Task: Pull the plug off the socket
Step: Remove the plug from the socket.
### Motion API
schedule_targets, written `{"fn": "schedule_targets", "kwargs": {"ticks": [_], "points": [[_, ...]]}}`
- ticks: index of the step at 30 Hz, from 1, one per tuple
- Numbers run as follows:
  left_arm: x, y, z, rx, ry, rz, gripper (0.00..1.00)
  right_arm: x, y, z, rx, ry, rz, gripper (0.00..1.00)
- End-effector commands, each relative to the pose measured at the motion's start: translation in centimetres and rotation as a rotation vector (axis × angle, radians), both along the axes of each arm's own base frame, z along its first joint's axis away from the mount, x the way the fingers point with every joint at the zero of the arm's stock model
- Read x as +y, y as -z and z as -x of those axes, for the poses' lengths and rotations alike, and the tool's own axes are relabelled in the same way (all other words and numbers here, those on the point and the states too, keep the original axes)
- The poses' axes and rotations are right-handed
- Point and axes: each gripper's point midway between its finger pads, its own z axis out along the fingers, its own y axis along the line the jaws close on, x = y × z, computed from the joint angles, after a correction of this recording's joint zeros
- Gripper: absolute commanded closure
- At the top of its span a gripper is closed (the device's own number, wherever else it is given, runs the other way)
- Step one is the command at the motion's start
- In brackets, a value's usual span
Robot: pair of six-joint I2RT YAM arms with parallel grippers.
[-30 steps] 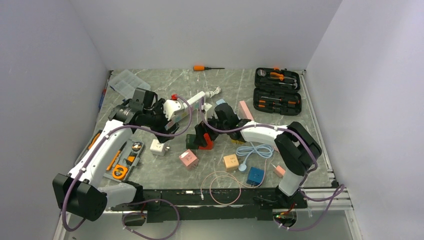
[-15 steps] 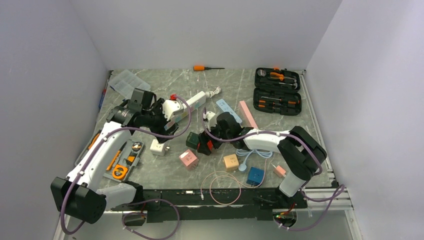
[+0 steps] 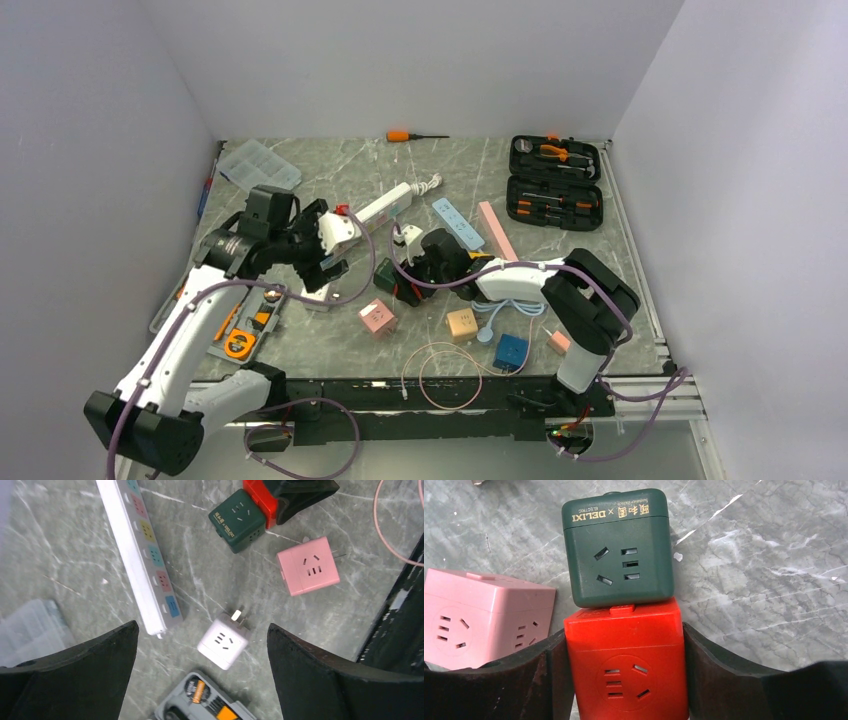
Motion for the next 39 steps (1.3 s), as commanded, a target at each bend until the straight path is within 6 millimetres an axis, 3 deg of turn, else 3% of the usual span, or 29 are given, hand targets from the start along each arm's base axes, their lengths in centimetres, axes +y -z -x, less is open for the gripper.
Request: {"fn": "schedule_targets", "kwargs": {"ticks": [1,2,6,13,19,20,21,22,27,35,39], "points": [[-0.9,-1.4,0.1,-0.178,0.170,-0.018,0.01,0.6,-2.6,-0.7,-0.042,0.012,-0.043,0.94],[-1.1,-1.6,0.0,-0.218,0.198,-0.023,0.00,0.9,-3.4,-0.7,-0.043,0.008,-0.060,1.00],[-1.9,-1.0,-0.2,-0.389,0.317,-0.079,0.01,1.9,-7.2,-0.5,-0.046,-0.030,-0.134,1.00],[-3.4,-1.2,0.5,-0.885,0.596,-0.219,0.01,4.0,-13.5,1.7,0.013,-0.198,-0.293,1.00],[-4.2,-0.6,0.5,-0.931,0.655,-0.241,0.01,4.6,-16.6,2.7,0.025,-0.247,-0.377,1.00],[-4.5,-0.6,0.5,-0.932,0.658,-0.233,0.01,3.4,-22.8,4.1,-0.082,-0.277,-0.479,1.00],[-4.6,-0.5,0.4,-0.928,0.655,-0.231,0.01,4.6,-18.2,3.1,0.017,-0.262,-0.416,1.00],[-4.9,-0.4,0.6,-0.922,0.663,-0.227,0.01,4.8,-18.0,3.1,0.028,-0.262,-0.419,1.00],[-5.2,1.4,1.4,-0.859,0.710,-0.245,0.01,4.7,-19.3,3.2,0.005,-0.253,-0.455,1.00],[-6.5,1.7,2.4,-0.802,0.721,-0.202,0.01,5.0,-20.4,3.1,-0.016,-0.258,-0.486,1.00],[-6.7,1.8,1.3,-0.776,0.657,-0.196,0.01,4.9,-21.2,3.2,-0.033,-0.259,-0.504,1.00]]}}
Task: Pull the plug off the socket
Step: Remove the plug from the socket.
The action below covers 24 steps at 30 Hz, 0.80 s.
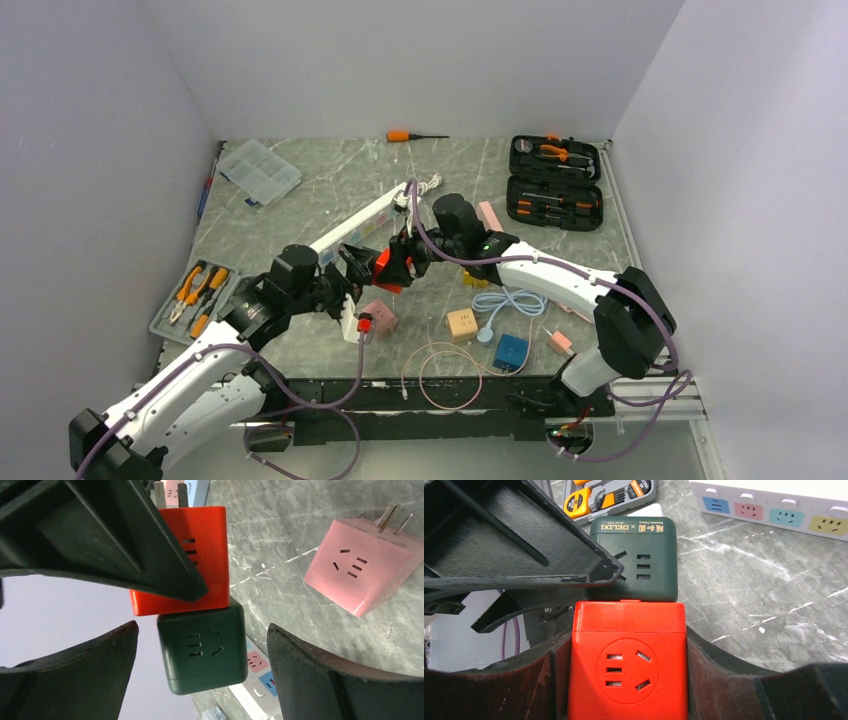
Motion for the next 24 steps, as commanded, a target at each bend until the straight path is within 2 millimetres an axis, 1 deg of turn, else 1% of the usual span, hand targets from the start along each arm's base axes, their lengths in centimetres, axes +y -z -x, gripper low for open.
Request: {"fn": "schedule_targets", "kwargs": {"ticks": [1,4,7,8,9,10,12,14,15,16,18,19,21,24], "points": [[-0.3,-0.7,-1.5,0.021,-0.080,0.041,0.01,0.8,-6.8,0.0,-0.130,-0.027,-0.176,1.00],[-0.1,-1.0,-3.6,-0.013,-0.167,0.059,0.01,0.6,-7.1,0.6,-0.128,-0.040,-0.192,1.00],[0.2,-1.4,-5.2,-0.053,-0.230,0.071,0.01,0.3,-6.8,1.0,-0.120,-0.044,-0.192,1.00],[0.1,-1.6,-5.6,-0.062,-0.240,0.077,0.05,0.2,-6.6,1.1,-0.118,-0.046,-0.190,1.00],[0.0,-2.0,-5.9,-0.068,-0.248,0.089,0.11,0.2,-6.5,1.1,-0.117,-0.045,-0.186,1.00],[-0.2,-2.3,-6.0,-0.068,-0.247,0.100,0.19,0.2,-6.2,1.2,-0.113,-0.045,-0.180,1.00],[-0.8,-2.9,-5.8,-0.056,-0.223,0.115,0.37,0.2,-5.7,1.0,-0.106,-0.042,-0.170,1.00],[-1.3,-3.4,-5.5,-0.040,-0.202,0.122,0.59,0.3,-5.1,0.9,-0.095,-0.045,-0.157,1.00],[-1.5,-3.4,-5.3,-0.029,-0.191,0.116,0.66,0.4,-4.7,0.8,-0.091,-0.044,-0.149,1.00],[-1.7,-3.4,-5.0,-0.024,-0.180,0.108,0.78,0.4,-4.2,0.7,-0.085,-0.041,-0.138,1.00],[-1.8,-2.9,-4.6,-0.028,-0.156,0.077,0.95,0.3,-3.3,0.3,-0.070,-0.035,-0.115,1.00],[-1.7,-2.4,-4.4,-0.037,-0.147,0.053,0.99,0.1,-2.8,0.2,-0.060,-0.028,-0.106,1.00],[-1.0,-1.2,-4.5,-0.074,-0.137,-0.007,1.00,-0.5,-2.1,-0.1,-0.038,-0.009,-0.088,1.00],[0.4,1.2,-5.2,-0.123,-0.151,-0.110,1.00,-1.6,-1.0,-0.1,-0.029,0.015,-0.049,1.00]]}}
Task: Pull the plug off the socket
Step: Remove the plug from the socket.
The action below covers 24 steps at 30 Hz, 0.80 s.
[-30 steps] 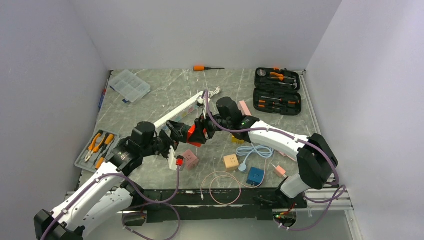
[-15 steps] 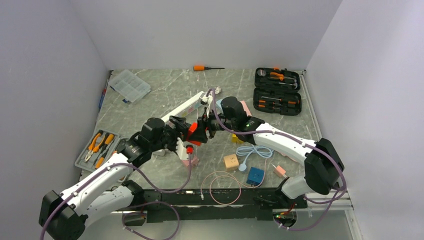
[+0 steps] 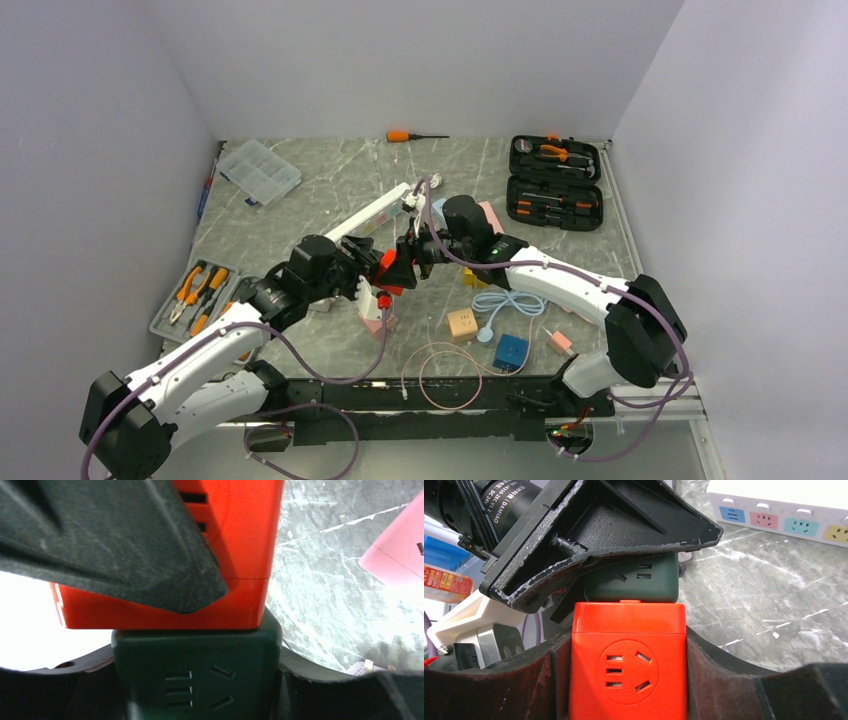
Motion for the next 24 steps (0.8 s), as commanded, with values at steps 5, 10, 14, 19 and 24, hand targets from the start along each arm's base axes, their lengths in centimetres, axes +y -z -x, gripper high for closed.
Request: {"fn": "schedule_targets", "kwargs": {"ticks": [5,10,14,19,24], "points": [[2.6,2.3,-3.4,-0.109,-0.016,-0.150,1.00,-3.1,3.3,0.0,0.009,0.073,0.114,1.00],[3.7,3.8,-5.5,-0.138,-0.007,-0.238,1.00,-5.0,4.9,0.9,0.038,0.116,0.175,1.00],[4.0,4.6,-6.9,-0.129,-0.017,-0.276,1.00,-6.5,5.9,0.9,0.036,0.174,0.224,1.00],[4.2,5.5,-7.6,-0.119,-0.015,-0.308,1.00,-8.0,6.9,0.6,0.040,0.248,0.287,1.00],[5.5,5.7,-8.7,-0.097,-0.082,-0.308,1.00,-9.4,8.0,0.9,0.064,0.310,0.319,1.00]]}}
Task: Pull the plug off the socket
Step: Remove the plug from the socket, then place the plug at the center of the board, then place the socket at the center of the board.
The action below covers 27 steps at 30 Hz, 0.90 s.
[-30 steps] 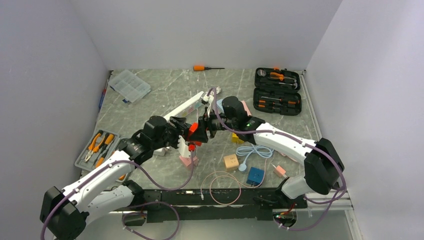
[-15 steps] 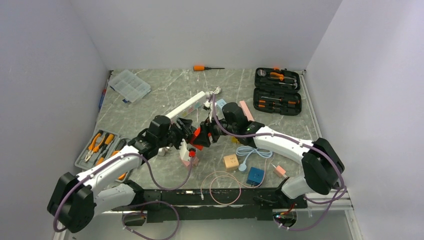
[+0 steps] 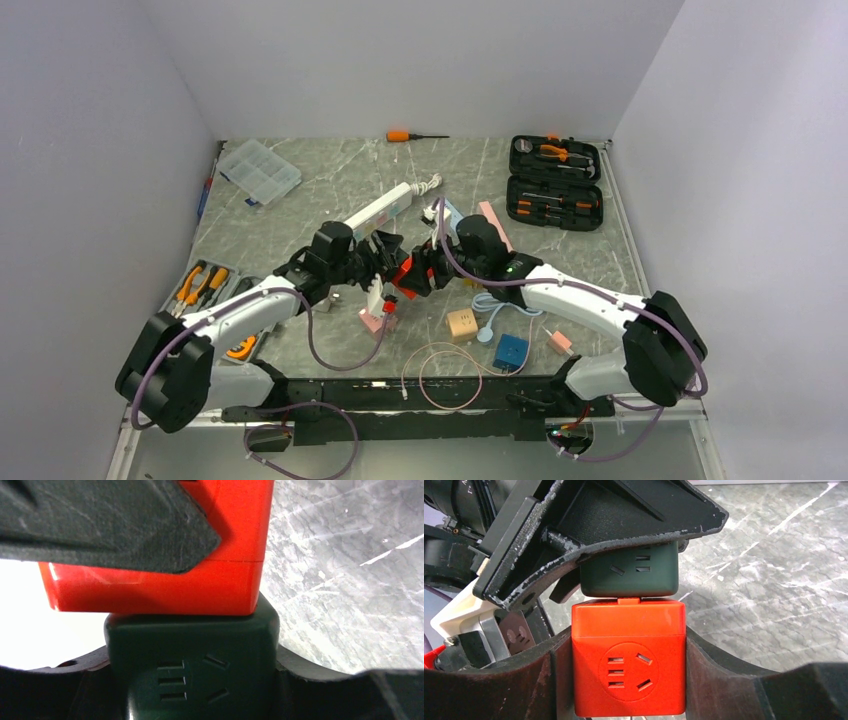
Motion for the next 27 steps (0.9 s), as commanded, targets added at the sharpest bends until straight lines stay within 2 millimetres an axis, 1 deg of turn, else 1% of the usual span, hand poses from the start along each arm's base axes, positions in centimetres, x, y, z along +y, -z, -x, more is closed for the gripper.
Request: {"fn": "schedule_targets", "kwargs": {"ticks": [1,4,11,16,18,19,22,25,27], "points": [[10.4,2.5,-5.2,0.023,-0.425,-0.199,1.00,-5.1,3.4,2.0,0.098,0.102,0.159,1.00],[11.5,2.8,-5.6,0.037,-0.462,-0.202,1.00,-6.0,3.6,2.4,0.104,0.137,0.159,1.00],[13.4,3.6,-6.1,0.052,-0.511,-0.225,1.00,-7.4,3.2,3.3,0.106,0.187,0.136,1.00],[15.0,3.3,-6.8,0.054,-0.563,-0.237,1.00,-7.8,3.0,4.3,0.130,0.175,0.139,1.00],[15.0,2.8,-6.8,0.051,-0.566,-0.215,1.00,-7.9,2.8,4.1,0.121,0.190,0.131,1.00],[14.7,2.4,-6.8,0.052,-0.559,-0.199,1.00,-7.9,2.8,3.8,0.113,0.201,0.131,1.00],[12.5,1.4,-6.1,0.056,-0.521,-0.154,1.00,-7.3,2.8,2.5,0.095,0.217,0.144,1.00],[9.6,0.4,-4.7,0.106,-0.478,-0.107,1.00,-6.6,2.5,0.2,0.061,0.266,0.161,1.00],[8.0,0.7,-3.6,0.165,-0.458,-0.108,1.00,-6.1,2.5,-1.5,0.028,0.297,0.169,1.00]]}}
